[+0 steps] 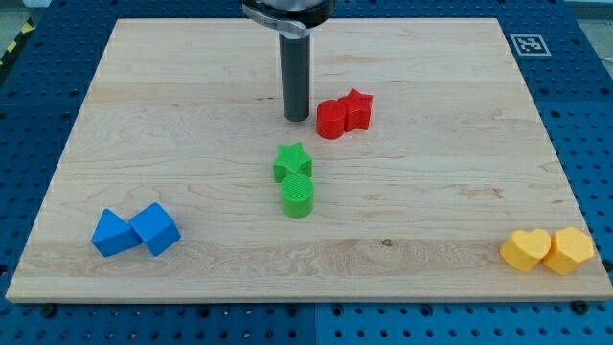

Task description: Move the green star along with green circle towards bottom center

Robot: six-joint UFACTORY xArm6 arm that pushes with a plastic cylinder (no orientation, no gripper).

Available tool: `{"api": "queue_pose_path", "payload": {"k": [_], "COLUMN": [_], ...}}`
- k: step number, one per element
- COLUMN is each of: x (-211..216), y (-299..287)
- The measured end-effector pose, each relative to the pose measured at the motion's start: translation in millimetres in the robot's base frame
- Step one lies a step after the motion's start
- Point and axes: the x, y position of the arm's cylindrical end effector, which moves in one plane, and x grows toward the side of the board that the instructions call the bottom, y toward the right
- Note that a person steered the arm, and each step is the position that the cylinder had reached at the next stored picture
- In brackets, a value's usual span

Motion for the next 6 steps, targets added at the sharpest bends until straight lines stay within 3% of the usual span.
{"api": "queue_pose_path", "payload": {"k": [4,6], "x": [17,94], "y": [-23,-21]}}
